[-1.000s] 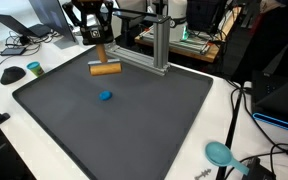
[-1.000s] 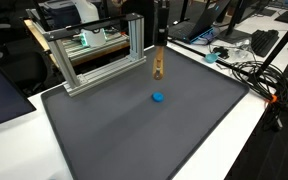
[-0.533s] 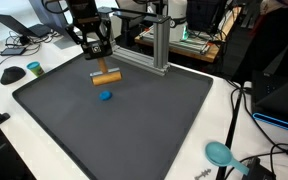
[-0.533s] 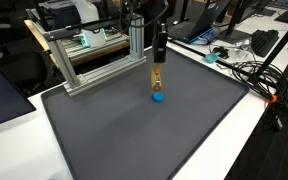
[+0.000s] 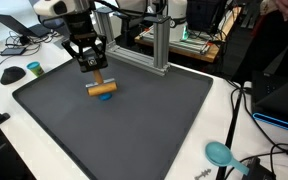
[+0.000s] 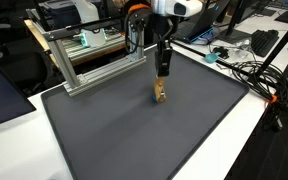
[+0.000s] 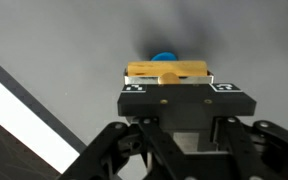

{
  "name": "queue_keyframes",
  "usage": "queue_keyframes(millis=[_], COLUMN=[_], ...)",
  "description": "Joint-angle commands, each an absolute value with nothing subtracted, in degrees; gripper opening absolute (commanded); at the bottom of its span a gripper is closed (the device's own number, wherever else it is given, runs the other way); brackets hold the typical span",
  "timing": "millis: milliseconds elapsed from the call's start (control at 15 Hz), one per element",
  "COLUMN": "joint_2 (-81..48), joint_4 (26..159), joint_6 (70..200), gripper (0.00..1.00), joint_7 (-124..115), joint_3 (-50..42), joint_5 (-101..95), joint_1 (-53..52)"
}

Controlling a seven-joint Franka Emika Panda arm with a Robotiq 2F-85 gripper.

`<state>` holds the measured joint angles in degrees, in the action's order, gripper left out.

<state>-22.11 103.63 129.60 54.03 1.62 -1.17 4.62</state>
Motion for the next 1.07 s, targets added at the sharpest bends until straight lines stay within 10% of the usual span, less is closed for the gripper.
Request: queue_keyframes(millis=[0,1000], joint_2=[-24.6,-27.4], joint_4=[100.7,101.2], joint_6=[129.7,128.2], gripper=[0.22,0.22], joint_7=[56.5,56.8], joint_3=[2.7,3.2], joint_5=[0.0,0.1], joint_1=[6.3,7.2])
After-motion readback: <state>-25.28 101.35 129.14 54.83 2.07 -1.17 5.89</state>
